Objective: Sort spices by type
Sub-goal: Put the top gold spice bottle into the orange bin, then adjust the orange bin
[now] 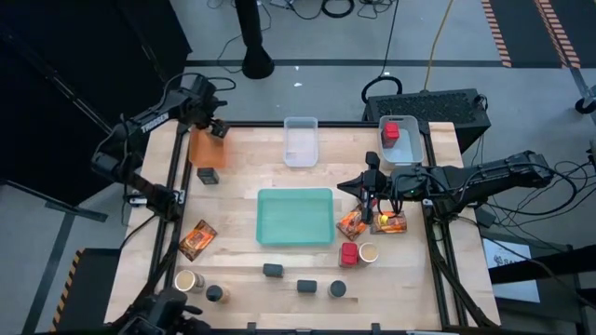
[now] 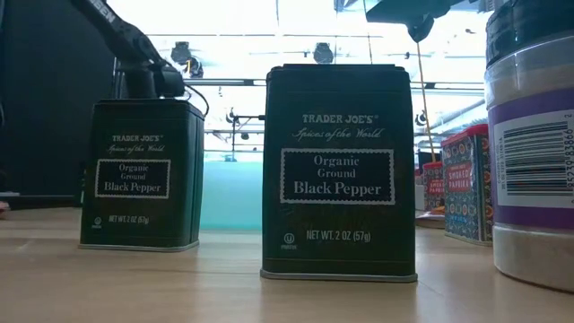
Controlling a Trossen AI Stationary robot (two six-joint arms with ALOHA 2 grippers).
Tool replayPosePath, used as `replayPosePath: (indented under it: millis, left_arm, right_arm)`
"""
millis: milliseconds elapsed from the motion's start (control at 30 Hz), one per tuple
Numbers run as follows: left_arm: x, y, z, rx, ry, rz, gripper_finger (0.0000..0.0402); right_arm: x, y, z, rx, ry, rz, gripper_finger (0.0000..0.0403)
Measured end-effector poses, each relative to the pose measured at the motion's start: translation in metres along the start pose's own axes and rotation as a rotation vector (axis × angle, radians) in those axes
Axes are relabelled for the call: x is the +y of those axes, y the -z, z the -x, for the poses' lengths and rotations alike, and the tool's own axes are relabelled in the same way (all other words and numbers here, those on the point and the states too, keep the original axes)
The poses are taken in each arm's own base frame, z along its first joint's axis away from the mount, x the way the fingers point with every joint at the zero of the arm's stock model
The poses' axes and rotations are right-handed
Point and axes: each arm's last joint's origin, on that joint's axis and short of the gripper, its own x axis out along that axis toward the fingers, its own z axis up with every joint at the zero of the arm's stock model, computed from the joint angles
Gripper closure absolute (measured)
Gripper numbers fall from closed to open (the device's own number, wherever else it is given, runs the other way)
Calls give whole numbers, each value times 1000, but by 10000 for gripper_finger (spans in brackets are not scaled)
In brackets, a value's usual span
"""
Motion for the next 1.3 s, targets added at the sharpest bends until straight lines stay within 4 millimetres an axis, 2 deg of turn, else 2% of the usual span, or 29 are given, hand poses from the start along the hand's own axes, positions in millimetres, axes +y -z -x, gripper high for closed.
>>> replayPosePath:
  millis: [333,533,767,867,1133,1300]
  left_arm:
    - [0,-6,-9,-13,-13,-3,119]
    - [0,-5,-13,-5,-25,-9,65]
    - [0,-5,-10,-13,-14,-27,53]
    - [0,-4,-1,-37,-8,-33,52]
    - [0,-5,45,-136,3,-2,50]
    - [-21,8,60,-91,43,-43,81]
  right_arm:
    - [0,0,0,0,0,6,403]
    - [0,0,0,0,0,6,403]
    - [0,0,0,0,0,6,403]
    - [0,0,0,0,0,5,403]
    - [0,0,0,0,1,5,403]
    - [0,0,0,0,1,5,403]
